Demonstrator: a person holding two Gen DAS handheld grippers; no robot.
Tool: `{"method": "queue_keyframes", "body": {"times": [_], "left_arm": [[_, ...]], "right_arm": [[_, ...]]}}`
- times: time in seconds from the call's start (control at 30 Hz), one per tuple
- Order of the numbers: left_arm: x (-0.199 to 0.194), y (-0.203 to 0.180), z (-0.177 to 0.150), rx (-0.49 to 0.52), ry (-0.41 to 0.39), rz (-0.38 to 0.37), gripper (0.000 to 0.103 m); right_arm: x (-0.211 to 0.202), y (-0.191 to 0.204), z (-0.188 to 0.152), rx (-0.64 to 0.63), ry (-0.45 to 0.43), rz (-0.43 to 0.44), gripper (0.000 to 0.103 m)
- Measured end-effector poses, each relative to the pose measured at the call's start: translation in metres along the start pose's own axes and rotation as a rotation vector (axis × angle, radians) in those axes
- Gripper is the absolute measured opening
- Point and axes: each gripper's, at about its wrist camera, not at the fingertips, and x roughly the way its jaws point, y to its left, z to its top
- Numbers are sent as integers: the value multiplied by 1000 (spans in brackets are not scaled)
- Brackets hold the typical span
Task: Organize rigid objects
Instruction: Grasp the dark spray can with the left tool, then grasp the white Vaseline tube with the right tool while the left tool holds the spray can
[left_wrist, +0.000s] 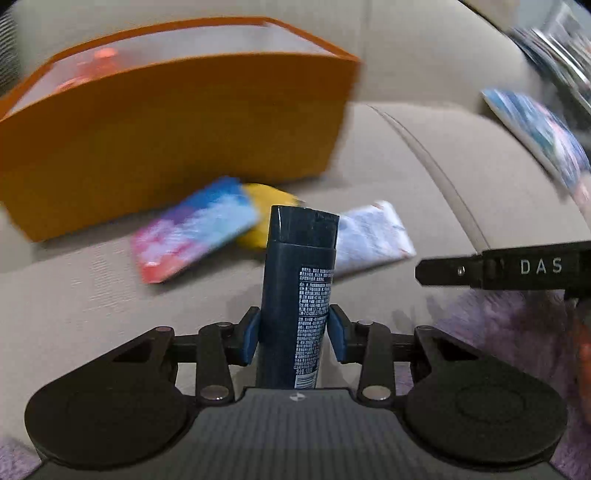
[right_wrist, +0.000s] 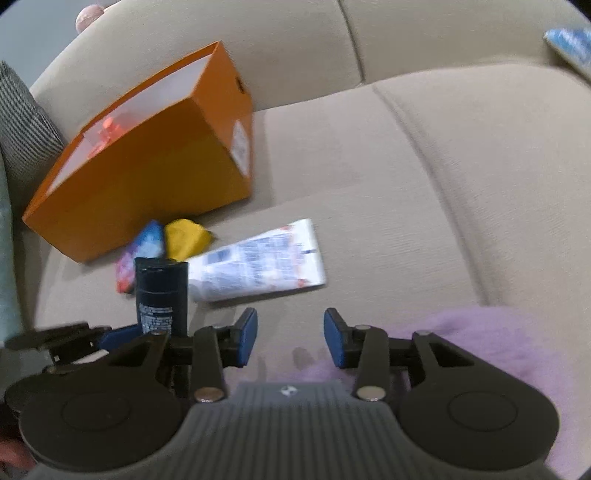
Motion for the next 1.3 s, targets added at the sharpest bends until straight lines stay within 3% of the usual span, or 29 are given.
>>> {"method": "queue_keyframes", "body": {"times": [0.13,0.23,0.37,0.53,0.93,1.0,1.17,1.3], "left_arm": [[-10,24,8,-84,-37,3,43],[-3,36,18,-117,-58,0,43],[6,39,28,-130,-69,-16,43],[14,43,34,-145,-65,-35,43],[21,51,34,-174,-45,-11,43],[21,52,34,-185,-35,-4,43],[18,57,25,-248,22,15,43],[10,63,5,-298,58,6,43]], "right_arm": [[21,6,8,130,44,46,49],[35,7,15,205,59,31,59],[51,2,23,327,85,30,63],[67,10,36,323,86,-1,70],[67,36,42,88,27,-37,43],[57,40,38,46,8,-30,24],[45,61,25,-135,55,-20,21],[38,68,2,-172,109,39,20]]}}
